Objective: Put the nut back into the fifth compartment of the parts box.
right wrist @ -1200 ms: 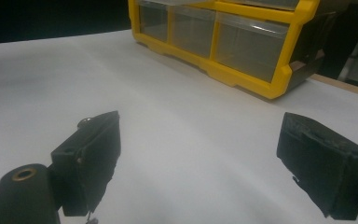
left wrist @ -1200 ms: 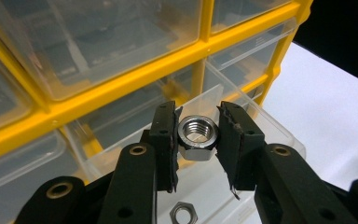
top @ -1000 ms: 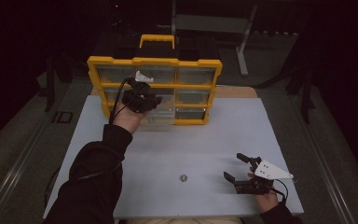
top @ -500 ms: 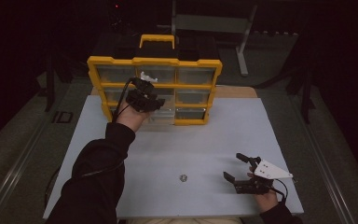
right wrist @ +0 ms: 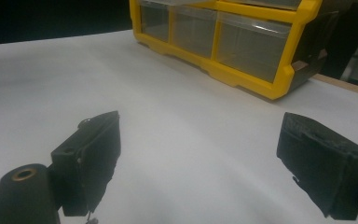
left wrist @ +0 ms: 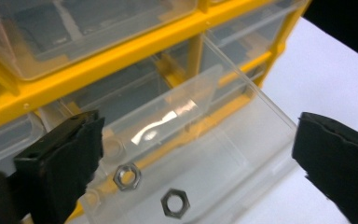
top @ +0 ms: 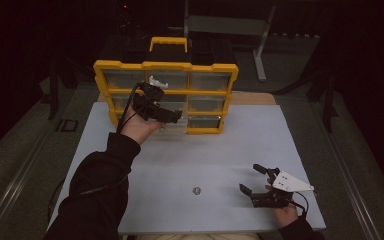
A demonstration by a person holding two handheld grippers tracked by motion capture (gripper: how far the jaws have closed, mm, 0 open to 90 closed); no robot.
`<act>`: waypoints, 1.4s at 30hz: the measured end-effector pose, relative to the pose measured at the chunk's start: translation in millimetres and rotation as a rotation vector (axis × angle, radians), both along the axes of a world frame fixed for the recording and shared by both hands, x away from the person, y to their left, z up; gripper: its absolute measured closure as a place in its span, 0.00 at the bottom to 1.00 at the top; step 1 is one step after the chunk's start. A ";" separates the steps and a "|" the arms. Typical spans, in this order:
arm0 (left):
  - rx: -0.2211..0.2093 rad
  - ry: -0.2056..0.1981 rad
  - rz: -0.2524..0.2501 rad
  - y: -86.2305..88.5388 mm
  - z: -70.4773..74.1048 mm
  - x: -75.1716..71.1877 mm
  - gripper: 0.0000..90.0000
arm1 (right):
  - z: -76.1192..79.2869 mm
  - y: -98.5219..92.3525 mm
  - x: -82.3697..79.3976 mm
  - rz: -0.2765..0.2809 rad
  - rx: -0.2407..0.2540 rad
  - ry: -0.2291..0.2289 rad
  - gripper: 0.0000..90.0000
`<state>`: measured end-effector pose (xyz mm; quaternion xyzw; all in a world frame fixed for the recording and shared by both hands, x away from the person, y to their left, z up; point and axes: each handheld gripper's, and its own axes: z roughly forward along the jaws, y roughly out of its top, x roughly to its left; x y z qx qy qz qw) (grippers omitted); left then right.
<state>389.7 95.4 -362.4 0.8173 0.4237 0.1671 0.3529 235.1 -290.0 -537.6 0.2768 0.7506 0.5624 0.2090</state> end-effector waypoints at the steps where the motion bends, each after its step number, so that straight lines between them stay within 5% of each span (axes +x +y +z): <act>1: -0.005 0.003 -0.009 0.5 0.2 -2.4 0.00 | 0.0 0.1 0.0 0.000 0.000 0.001 0.15; 21: -0.059 -0.047 -0.129 16.0 -6.8 -63.8 0.00 | 0.4 0.9 0.2 0.002 -0.002 -0.003 0.15; 42: -0.065 -0.011 -0.281 -9.5 -61.4 -103.6 0.00 | 0.6 1.0 0.1 0.004 -0.002 -0.001 0.15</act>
